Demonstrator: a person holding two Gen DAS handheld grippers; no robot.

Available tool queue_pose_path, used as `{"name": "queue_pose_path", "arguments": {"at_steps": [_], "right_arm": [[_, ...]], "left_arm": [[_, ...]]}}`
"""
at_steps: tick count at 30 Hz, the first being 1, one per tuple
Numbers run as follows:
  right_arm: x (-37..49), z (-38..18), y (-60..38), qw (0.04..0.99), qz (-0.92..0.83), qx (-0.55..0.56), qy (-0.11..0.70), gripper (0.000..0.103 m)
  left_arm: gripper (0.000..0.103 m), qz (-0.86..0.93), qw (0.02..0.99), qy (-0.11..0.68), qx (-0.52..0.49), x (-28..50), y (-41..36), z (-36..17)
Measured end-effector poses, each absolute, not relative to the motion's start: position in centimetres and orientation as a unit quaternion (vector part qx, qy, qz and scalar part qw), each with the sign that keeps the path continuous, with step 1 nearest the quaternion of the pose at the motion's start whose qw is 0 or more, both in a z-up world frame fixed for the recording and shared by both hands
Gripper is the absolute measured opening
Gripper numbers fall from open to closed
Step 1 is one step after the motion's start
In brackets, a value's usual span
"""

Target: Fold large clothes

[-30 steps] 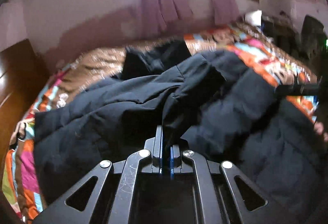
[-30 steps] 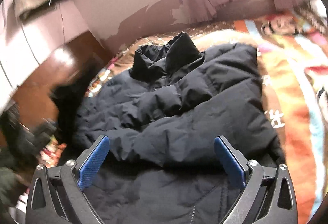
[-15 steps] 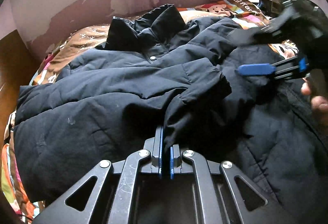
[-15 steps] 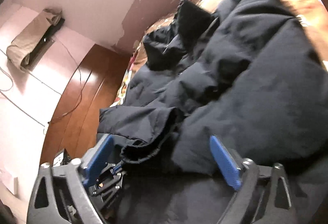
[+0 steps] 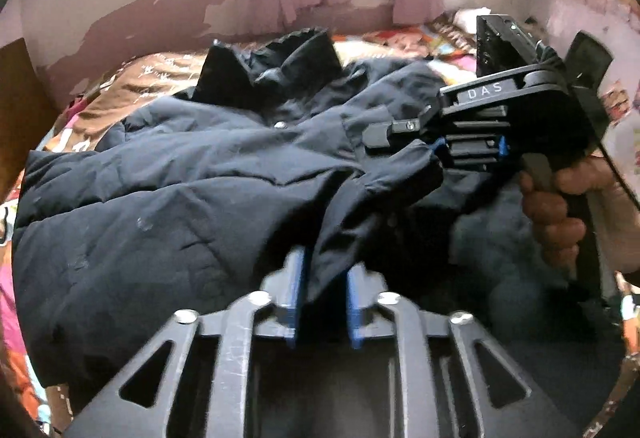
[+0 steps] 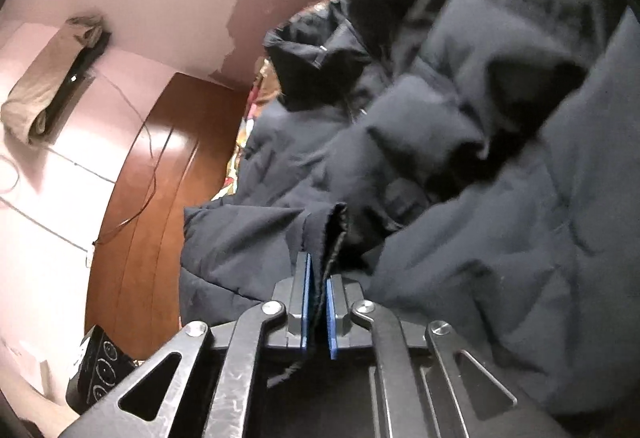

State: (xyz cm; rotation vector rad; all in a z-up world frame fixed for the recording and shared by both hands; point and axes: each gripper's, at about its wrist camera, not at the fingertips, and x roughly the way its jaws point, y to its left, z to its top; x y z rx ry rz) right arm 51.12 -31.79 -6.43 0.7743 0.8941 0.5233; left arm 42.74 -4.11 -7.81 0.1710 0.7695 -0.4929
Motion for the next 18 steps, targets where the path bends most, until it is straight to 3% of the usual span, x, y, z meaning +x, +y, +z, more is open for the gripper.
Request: {"name": "queue_pose_path", "arguments": {"at_steps": [3,7,12,18], "right_arm": [[49.9,-4.0,-32.4,0.825,0.245,0.334,0.384,0.005],[47.6,0.1,-33.5,0.869,0.239,0.283,0.329,0.005],[44.0,4.4,-35.7,0.925,0.184,0.199,0.266,0.005],[42.3,4.7,-38.4,0.947,0.084,0.174,0.259,0.005]], "left_arm": [[0.038,-0.263,0.899,0.346,0.059,41.4,-3.3,-6.2],[0.043,-0.269,0.913,0.301,0.058,39.7,-2.7,-3.9],[0.044,-0.236,0.930,0.282,0.024,40.1,-1.0,-2.0],[0.047,-0.168,0.954,0.247,-0.020,42.7,2.2,0.3]]}}
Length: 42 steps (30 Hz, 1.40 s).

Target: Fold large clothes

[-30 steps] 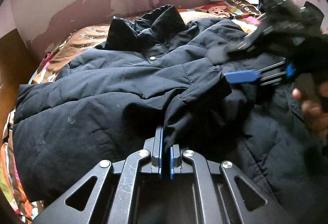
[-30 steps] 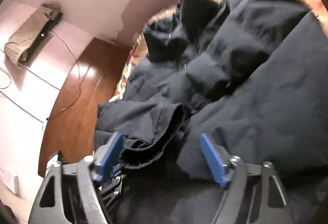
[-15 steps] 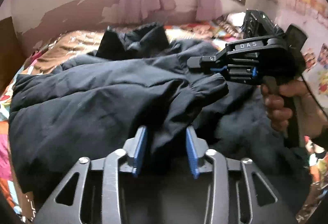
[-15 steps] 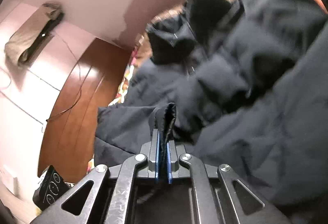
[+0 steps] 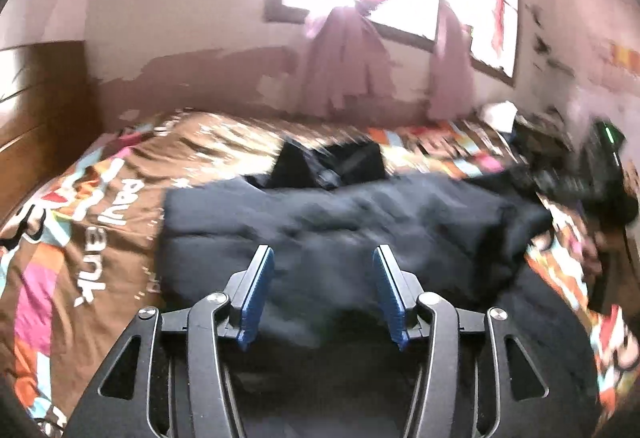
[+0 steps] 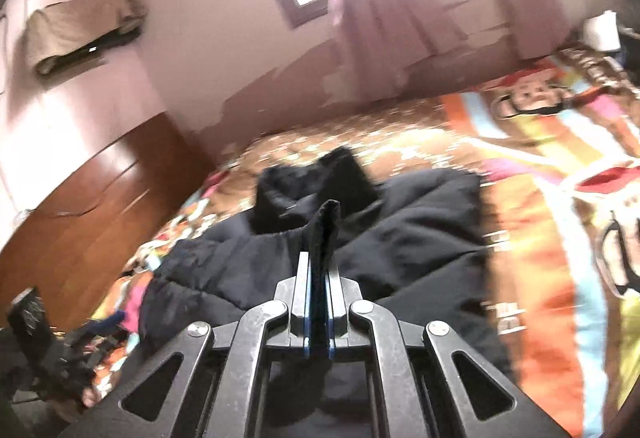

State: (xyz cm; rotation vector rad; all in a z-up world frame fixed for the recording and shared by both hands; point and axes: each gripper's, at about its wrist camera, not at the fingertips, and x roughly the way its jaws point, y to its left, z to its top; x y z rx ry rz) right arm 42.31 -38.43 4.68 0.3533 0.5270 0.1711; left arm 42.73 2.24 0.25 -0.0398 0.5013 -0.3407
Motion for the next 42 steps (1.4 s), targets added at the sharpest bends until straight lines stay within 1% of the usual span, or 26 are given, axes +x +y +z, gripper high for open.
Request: {"name": "queue_pose_path", "arguments": {"at_steps": [4,5,6,7,9,11,12,13,14,15,17,21,23,24,25,29,36,38,42], "right_arm": [[42.4,4.0,-39.7,0.950,0.041,0.167,0.260,0.005],[42.5,3.8,-40.0,0.950,0.033,0.167,0.263,0.005],[42.6,3.2,-40.3,0.948,0.022,0.169,0.268,0.006],[42.9,2.8,-40.3,0.947,0.009,0.169,0.273,0.009],[43.3,1.9,-40.5,0.943,-0.025,0.166,0.288,0.011],[43.6,1.2,-40.3,0.943,-0.044,0.151,0.294,0.023],[43.7,1.1,-40.1,0.944,-0.053,0.141,0.294,0.043],[43.8,1.2,-39.9,0.946,-0.059,0.132,0.291,0.065],[43.7,1.5,-39.7,0.949,-0.063,0.124,0.283,0.071],[43.5,2.0,-39.1,0.956,-0.065,0.106,0.264,0.074],[43.8,2.4,-38.1,0.964,-0.040,0.079,0.252,0.074],[46.3,1.2,-35.7,0.949,0.055,0.072,0.302,0.073],[47.8,-0.4,-34.7,0.934,0.086,0.069,0.339,0.064],[48.3,-1.2,-34.4,0.927,0.096,0.070,0.355,0.056],[48.7,-1.8,-34.2,0.922,0.102,0.070,0.367,0.052],[50.1,-4.4,-33.5,0.902,0.110,0.056,0.413,0.052],[50.9,-6.6,-32.0,0.896,0.093,0.009,0.435,0.051],[50.9,-7.3,-32.2,0.896,0.086,0.016,0.435,0.052],[50.7,-7.3,-32.7,0.901,0.075,0.049,0.424,0.052]], "left_arm": [[0.050,-0.114,0.961,0.247,-0.048,44.4,4.8,0.8],[0.053,-0.099,0.961,0.251,-0.057,44.8,5.2,0.5],[0.060,-0.090,0.959,0.260,-0.067,44.9,5.7,0.2],[0.061,-0.083,0.956,0.270,-0.079,45.4,6.1,-0.5],[0.061,-0.077,0.949,0.291,-0.096,46.4,6.4,-1.6],[0.061,-0.079,0.942,0.310,-0.100,47.5,6.0,-2.6],[0.061,-0.082,0.941,0.315,-0.092,47.9,5.5,-3.0],[0.061,-0.085,0.941,0.318,-0.083,48.1,5.1,-3.2],[0.061,-0.094,0.940,0.321,-0.070,48.5,4.4,-3.4],[0.061,-0.103,0.939,0.323,-0.060,48.8,3.8,-3.5],[0.061,-0.130,0.937,0.322,-0.041,49.5,2.5,-3.6],[0.061,-0.182,0.922,0.341,-0.023,51.0,0.8,-4.4],[0.061,-0.200,0.910,0.362,-0.024,51.7,0.4,-5.3],[0.061,-0.203,0.905,0.373,-0.023,52.0,0.2,-5.7],[0.061,-0.206,0.900,0.383,-0.019,52.2,0.0,-6.1],[0.061,-0.200,0.887,0.416,0.006,53.0,-0.3,-7.5],[0.060,-0.164,0.874,0.447,0.098,53.1,-2.7,-10.1],[0.060,-0.164,0.873,0.449,0.100,53.0,-2.6,-10.6],[0.060,-0.182,0.876,0.444,0.049,53.4,-1.0,-9.4]]}}
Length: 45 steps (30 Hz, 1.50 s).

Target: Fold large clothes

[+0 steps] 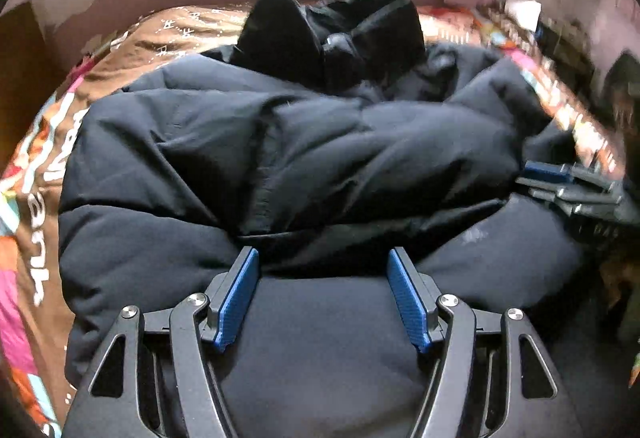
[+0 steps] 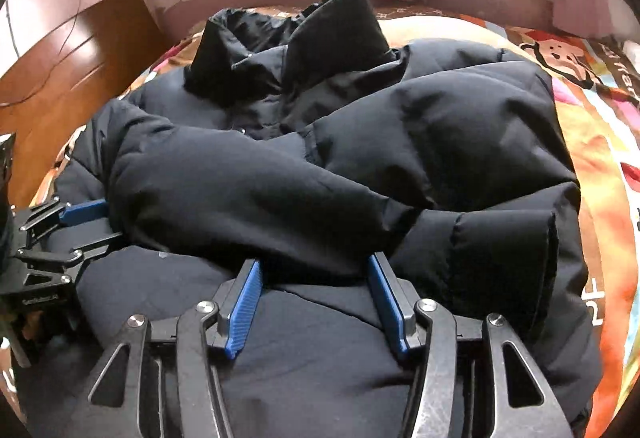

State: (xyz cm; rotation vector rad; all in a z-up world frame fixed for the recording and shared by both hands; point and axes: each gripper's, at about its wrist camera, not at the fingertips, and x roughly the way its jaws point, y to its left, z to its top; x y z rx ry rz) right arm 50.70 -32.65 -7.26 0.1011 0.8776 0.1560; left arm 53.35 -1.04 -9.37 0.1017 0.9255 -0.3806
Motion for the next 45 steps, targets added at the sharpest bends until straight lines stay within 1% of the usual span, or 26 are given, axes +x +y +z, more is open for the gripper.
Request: {"name": "queue_pose_path", "arguments": {"at_steps": [2,3,5,6,7,9,12,17,20,23,25,27,29,30,31,32,34,36,37,39,43,45], "right_arm": [[50.1,-6.6,-33.0,0.907,0.084,0.069,0.406,0.056],[49.9,-6.1,-33.2,0.909,0.094,0.081,0.397,0.061],[49.4,-4.4,-34.4,0.925,0.096,0.113,0.350,0.071],[49.5,-3.5,-34.9,0.934,0.083,0.119,0.327,0.080],[49.8,-2.9,-35.2,0.939,0.075,0.124,0.313,0.082],[51.5,-1.4,-36.1,0.941,0.067,0.147,0.297,0.082],[55.4,0.4,-36.8,0.939,0.063,0.171,0.292,0.082],[63.0,2.5,-36.9,0.936,0.035,0.162,0.310,0.081],[65.4,3.1,-37.3,0.935,0.006,0.162,0.317,0.080],[67.8,2.7,-37.7,0.924,0.000,0.186,0.334,0.073],[68.8,2.2,-37.3,0.922,-0.004,0.180,0.343,0.063],[69.5,1.7,-36.7,0.923,0.002,0.172,0.345,0.059],[70.0,1.4,-36.3,0.922,0.009,0.172,0.346,0.049],[70.2,1.1,-36.1,0.921,0.015,0.176,0.347,0.036],[70.4,1.0,-35.9,0.920,0.019,0.178,0.349,0.018],[70.4,1.0,-35.8,0.920,0.024,0.178,0.348,0.012],[69.7,1.2,-35.4,0.927,0.025,0.163,0.336,0.007],[68.6,1.3,-35.4,0.930,0.036,0.169,0.325,0.006],[68.1,1.4,-35.4,0.930,0.045,0.173,0.320,0.006],[66.8,1.7,-35.2,0.933,0.058,0.165,0.313,0.006],[63.5,2.2,-35.3,0.943,0.082,0.137,0.292,0.005],[62.1,2.1,-35.7,0.944,0.086,0.139,0.286,0.005]], "left_arm": [[0.060,-0.189,0.879,0.438,0.000,53.9,0.1,-8.1],[0.060,-0.189,0.882,0.431,-0.024,54.2,0.6,-7.3],[0.060,-0.183,0.894,0.402,-0.076,54.9,1.8,-5.2],[0.060,-0.174,0.899,0.392,-0.085,55.3,2.0,-4.4],[0.060,-0.165,0.906,0.378,-0.095,55.9,2.3,-3.4],[0.060,-0.140,0.916,0.361,-0.102,57.6,2.2,-1.6],[0.060,-0.112,0.919,0.358,-0.118,60.7,1.9,0.2],[0.060,-0.086,0.926,0.343,-0.136,64.4,1.5,1.4],[0.060,-0.085,0.922,0.351,-0.136,67.0,1.4,1.4],[0.060,-0.074,0.921,0.356,-0.141,69.1,1.4,0.8],[0.060,-0.075,0.921,0.357,-0.139,70.3,0.9,0.3],[0.060,-0.071,0.920,0.364,-0.125,71.4,0.3,-0.3],[0.060,-0.072,0.919,0.369,-0.122,72.1,0.0,-1.1],[0.057,-0.070,0.918,0.372,-0.122,72.2,0.0,-1.3],[0.049,-0.068,0.916,0.376,-0.123,72.5,0.2,-1.7],[0.045,-0.066,0.914,0.380,-0.123,72.7,0.2,-1.9],[0.029,-0.064,0.913,0.384,-0.123,72.9,0.7,-2.3],[0.021,-0.072,0.915,0.377,-0.127,72.5,1.6,-2.5],[0.019,-0.080,0.917,0.370,-0.126,72.2,1.7,-2.5],[0.019,-0.097,0.922,0.358,-0.113,71.3,2.0,-2.3],[0.019,-0.157,0.924,0.326,-0.123,69.1,2.2,-1.1],[0.019,-0.175,0.923,0.323,-0.116,68.4,1.6,-0.5]]}}
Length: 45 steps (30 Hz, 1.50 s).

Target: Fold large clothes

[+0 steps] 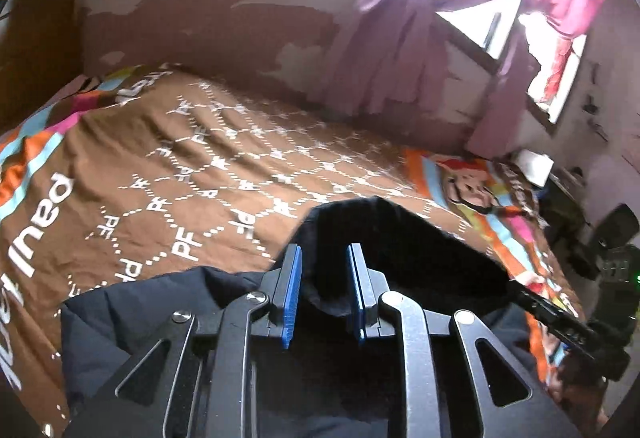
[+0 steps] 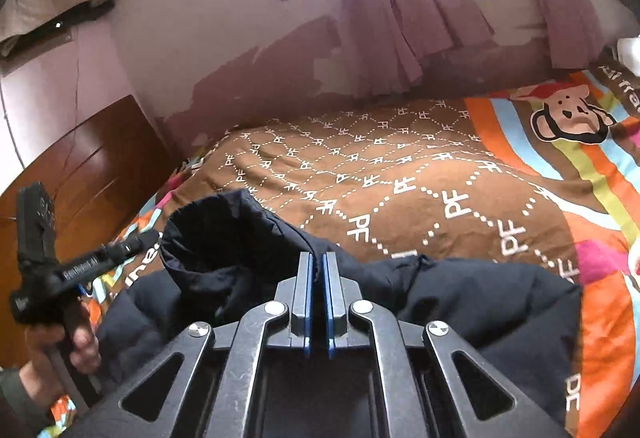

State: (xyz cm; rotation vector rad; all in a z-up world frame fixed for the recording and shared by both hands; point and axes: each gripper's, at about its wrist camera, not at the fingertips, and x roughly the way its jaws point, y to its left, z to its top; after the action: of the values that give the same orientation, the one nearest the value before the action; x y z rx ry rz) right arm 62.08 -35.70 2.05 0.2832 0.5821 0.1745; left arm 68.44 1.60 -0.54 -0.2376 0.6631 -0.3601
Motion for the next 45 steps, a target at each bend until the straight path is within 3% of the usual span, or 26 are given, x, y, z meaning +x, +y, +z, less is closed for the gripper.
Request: {"name": "queue_pose_path", "arguments": {"at_steps": [10,11,12,18,20,21,22,24,26,29,30,33,34,37,45], "right_arm": [[58.0,1.8,-38.0,0.946,0.095,0.161,0.266,0.001],[57.9,1.8,-38.3,0.946,0.097,0.160,0.265,0.001],[57.9,1.7,-38.4,0.946,0.095,0.157,0.268,0.001],[58.1,0.6,-38.5,0.938,0.111,0.161,0.287,0.002],[58.6,0.6,-38.9,0.935,0.111,0.177,0.285,0.030],[59.1,0.7,-39.2,0.936,0.105,0.193,0.277,0.066],[59.4,0.9,-39.4,0.937,0.097,0.201,0.270,0.077],[61.1,1.6,-39.4,0.939,0.084,0.211,0.258,0.077],[63.4,1.7,-39.0,0.938,0.061,0.199,0.279,0.077],[66.8,0.9,-38.5,0.920,0.056,0.210,0.327,0.068],[67.5,0.7,-38.2,0.918,0.056,0.210,0.333,0.061],[68.6,-0.1,-37.3,0.916,0.057,0.189,0.350,0.035],[68.6,-0.3,-37.1,0.916,0.062,0.187,0.351,0.024],[67.2,-0.5,-37.2,0.926,0.069,0.178,0.326,0.012],[60.3,-0.3,-39.1,0.923,0.136,0.212,0.292,0.008]], "left_arm": [[0.019,-0.095,0.935,0.340,-0.024,68.7,-0.9,-2.1],[0.016,-0.089,0.933,0.347,-0.026,69.0,-0.9,-2.4],[0.004,-0.083,0.931,0.355,-0.030,69.3,-0.8,-2.8],[0.003,-0.086,0.933,0.342,-0.075,69.3,0.3,-2.5],[0.006,-0.090,0.929,0.351,-0.077,69.8,0.1,-2.0],[0.014,-0.091,0.928,0.354,-0.073,70.0,-0.2,-1.7],[0.027,-0.086,0.929,0.354,-0.061,70.2,-0.6,-1.5],[0.045,-0.075,0.933,0.348,-0.046,70.6,-1.3,-1.1],[0.048,-0.065,0.934,0.348,-0.042,71.4,-1.9,-1.0],[0.048,-0.038,0.924,0.377,-0.039,73.2,-2.1,-2.1],[0.046,-0.031,0.922,0.385,-0.037,73.6,-2.1,-2.5],[0.007,-0.030,0.916,0.397,-0.039,74.1,-1.9,-3.5],[0.006,-0.031,0.918,0.394,-0.047,73.8,-1.6,-3.5],[0.004,-0.050,0.925,0.370,-0.073,72.2,-0.7,-2.8],[0.003,-0.149,0.927,0.344,-0.025,63.3,1.7,-0.4]]}}
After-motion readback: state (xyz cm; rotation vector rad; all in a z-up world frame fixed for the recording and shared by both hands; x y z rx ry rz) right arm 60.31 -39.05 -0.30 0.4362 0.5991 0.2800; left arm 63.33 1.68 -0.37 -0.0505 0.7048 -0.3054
